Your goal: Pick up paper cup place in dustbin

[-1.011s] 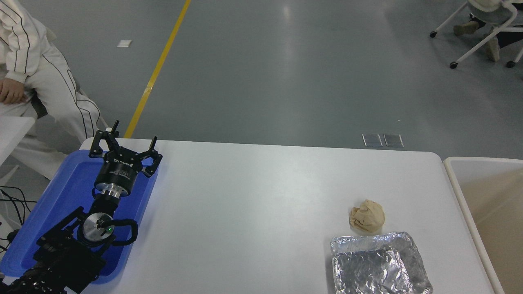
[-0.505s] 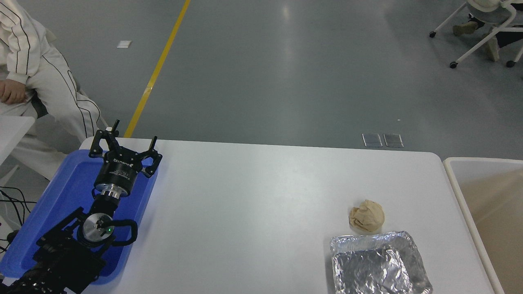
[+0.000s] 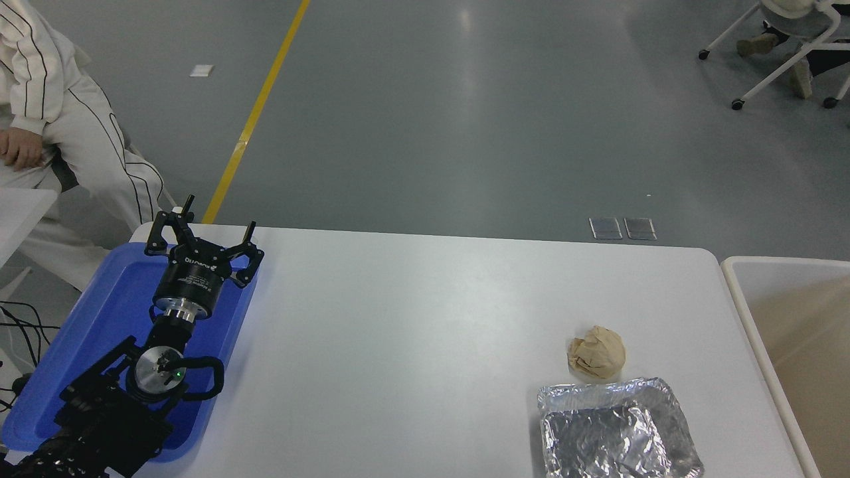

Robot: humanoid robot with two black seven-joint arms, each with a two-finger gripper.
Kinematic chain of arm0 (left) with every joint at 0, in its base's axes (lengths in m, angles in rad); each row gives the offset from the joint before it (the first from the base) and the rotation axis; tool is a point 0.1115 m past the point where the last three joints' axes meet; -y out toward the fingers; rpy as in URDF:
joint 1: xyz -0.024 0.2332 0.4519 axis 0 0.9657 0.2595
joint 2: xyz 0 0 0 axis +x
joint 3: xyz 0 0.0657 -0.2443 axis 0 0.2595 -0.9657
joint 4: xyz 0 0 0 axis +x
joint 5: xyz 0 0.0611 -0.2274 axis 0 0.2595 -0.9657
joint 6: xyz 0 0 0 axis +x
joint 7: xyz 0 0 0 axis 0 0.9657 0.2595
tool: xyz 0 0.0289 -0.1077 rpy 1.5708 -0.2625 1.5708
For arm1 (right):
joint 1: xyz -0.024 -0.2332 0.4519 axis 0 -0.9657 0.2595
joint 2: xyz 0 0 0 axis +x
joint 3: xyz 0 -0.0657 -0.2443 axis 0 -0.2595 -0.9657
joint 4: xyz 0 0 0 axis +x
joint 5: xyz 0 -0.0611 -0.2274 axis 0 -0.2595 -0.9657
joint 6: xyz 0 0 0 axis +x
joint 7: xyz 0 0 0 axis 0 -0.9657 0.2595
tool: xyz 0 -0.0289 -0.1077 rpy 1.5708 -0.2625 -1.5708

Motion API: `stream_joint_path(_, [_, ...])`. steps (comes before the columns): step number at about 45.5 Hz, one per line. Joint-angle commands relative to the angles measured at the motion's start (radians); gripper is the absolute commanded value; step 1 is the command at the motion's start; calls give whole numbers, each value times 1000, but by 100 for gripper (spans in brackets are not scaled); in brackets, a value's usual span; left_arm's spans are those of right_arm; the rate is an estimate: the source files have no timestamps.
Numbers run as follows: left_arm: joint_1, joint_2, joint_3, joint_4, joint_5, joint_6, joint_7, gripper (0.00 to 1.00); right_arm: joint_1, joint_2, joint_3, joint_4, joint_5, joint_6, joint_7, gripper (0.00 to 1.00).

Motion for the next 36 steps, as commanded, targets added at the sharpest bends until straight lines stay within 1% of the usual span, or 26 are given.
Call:
stream_joint_path(1, [0, 0, 0, 0, 0, 0, -1, 100, -282, 77, 109, -99, 117, -173, 0, 0])
stream_joint_path(8, [0, 0, 0, 0, 0, 0, -1, 100, -394, 139, 109, -147, 202, -342, 0, 0])
stream_joint_path(9, [0, 0, 0, 0, 0, 0, -1, 100, -425, 149, 110, -152, 240, -392, 0, 0])
stream_joint_path(16, [0, 0, 0, 0, 0, 0, -1, 100, -494, 188, 113, -152, 341, -535, 0, 0])
stream_joint_path(22, [0, 0, 0, 0, 0, 0, -1, 100, -549, 232, 138, -152, 381, -652, -2, 0])
stream_joint_path(26, [0, 0, 0, 0, 0, 0, -1, 100, -578, 261, 175, -152, 387, -727, -2, 0])
stream_joint_path(29, [0, 0, 0, 0, 0, 0, -1, 100, -591, 283, 221, -152, 387, -787, -12, 0])
stream_joint_path(31, [0, 0, 0, 0, 0, 0, -1, 100, -600, 294, 254, -152, 387, -828, -31, 0])
stream_joint_path(32, [0, 0, 0, 0, 0, 0, -1, 100, -607, 297, 268, -152, 386, -837, -49, 0])
stream_joint_path(34, [0, 0, 0, 0, 0, 0, -1, 100, -621, 301, 273, -152, 386, -850, -112, 0])
stream_joint_path(36, [0, 0, 0, 1, 0, 0, -1, 100, -629, 309, 284, -150, 387, -850, -194, 0])
